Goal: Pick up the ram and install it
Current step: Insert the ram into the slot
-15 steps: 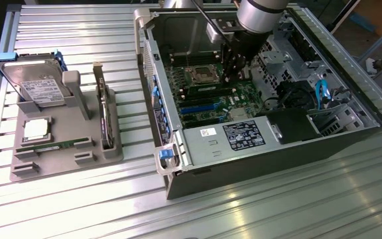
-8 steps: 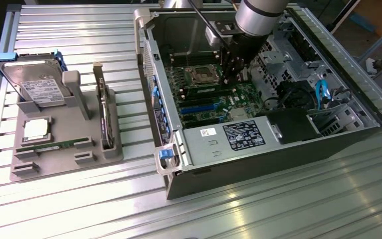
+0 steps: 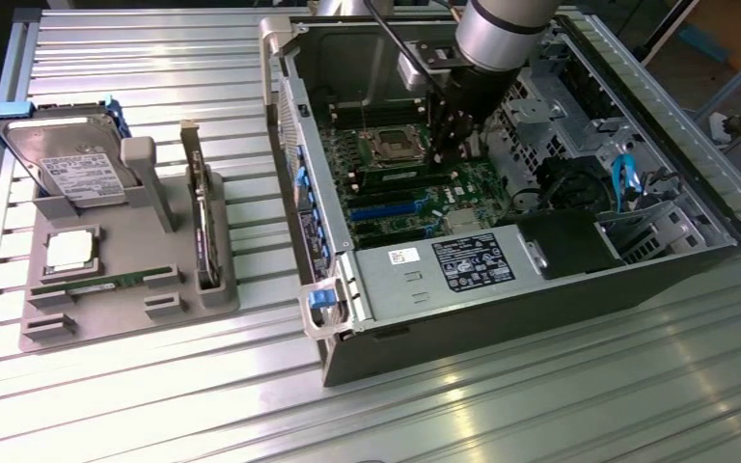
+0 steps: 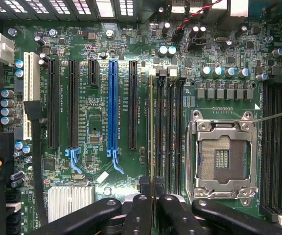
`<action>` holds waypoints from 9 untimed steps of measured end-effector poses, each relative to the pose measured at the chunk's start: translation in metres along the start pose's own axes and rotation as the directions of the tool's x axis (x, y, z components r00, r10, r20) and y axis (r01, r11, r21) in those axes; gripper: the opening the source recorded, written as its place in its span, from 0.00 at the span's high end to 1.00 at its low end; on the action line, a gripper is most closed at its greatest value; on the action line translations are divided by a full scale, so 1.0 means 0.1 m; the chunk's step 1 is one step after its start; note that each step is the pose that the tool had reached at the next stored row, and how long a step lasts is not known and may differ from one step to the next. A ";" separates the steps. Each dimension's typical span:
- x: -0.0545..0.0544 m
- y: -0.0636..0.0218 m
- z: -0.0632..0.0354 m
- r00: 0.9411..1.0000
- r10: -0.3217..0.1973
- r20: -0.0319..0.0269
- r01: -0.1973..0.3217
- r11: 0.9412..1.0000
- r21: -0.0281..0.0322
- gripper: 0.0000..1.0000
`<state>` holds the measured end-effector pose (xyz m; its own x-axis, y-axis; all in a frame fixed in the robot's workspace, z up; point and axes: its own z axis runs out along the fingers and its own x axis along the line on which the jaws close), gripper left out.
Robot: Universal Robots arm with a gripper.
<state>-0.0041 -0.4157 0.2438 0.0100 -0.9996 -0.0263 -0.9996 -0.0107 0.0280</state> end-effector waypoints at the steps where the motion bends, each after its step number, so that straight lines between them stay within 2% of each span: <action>1: 0.00 0.001 0.002 1.000 0.000 0.000 0.000 1.000 0.000 0.88; 9: -0.02 0.005 0.013 1.000 0.000 0.000 0.000 1.000 0.000 0.88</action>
<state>-0.0046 -0.4141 0.2426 0.0100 -0.9996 -0.0265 -0.9996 -0.0108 0.0279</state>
